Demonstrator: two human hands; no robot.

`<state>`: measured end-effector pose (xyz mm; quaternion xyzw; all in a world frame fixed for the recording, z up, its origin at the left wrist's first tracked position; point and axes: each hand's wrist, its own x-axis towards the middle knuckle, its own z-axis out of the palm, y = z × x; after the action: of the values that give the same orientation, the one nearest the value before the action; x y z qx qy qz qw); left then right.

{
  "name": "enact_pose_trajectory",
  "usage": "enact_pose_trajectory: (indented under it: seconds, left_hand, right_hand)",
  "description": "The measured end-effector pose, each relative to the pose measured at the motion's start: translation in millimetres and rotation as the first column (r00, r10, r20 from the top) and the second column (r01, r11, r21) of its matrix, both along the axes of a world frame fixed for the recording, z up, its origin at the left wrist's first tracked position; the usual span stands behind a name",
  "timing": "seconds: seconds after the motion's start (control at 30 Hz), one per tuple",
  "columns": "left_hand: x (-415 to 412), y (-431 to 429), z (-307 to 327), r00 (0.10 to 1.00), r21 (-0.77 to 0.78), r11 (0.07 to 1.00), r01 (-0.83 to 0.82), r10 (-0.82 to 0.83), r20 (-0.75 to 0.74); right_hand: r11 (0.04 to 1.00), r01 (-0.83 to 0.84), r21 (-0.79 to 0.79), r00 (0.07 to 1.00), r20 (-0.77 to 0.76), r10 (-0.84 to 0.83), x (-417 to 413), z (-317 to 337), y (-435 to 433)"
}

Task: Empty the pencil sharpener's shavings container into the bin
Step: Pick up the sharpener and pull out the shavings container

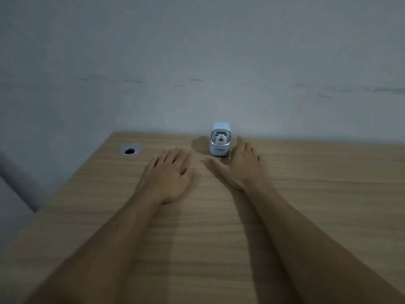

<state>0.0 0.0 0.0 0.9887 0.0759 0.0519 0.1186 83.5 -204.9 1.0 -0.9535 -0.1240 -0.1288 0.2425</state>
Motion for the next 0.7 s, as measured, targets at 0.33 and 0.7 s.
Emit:
enact_pose_trajectory:
  seconds: [0.33,0.7]
  left_hand:
    - [34.8,7.1,-4.3,0.989,-0.099,0.995,-0.014,0.028,0.145]
    - [-34.9,-4.1,10.0,0.943,-0.640,0.750,0.166,0.069,0.325]
  right_hand:
    - [0.973,0.008,0.231,0.985,0.167,-0.048,53.9,-10.3,35.3]
    - [0.825,-0.265,0.499,0.963,0.104,0.247,-43.9,4.2,1.7]
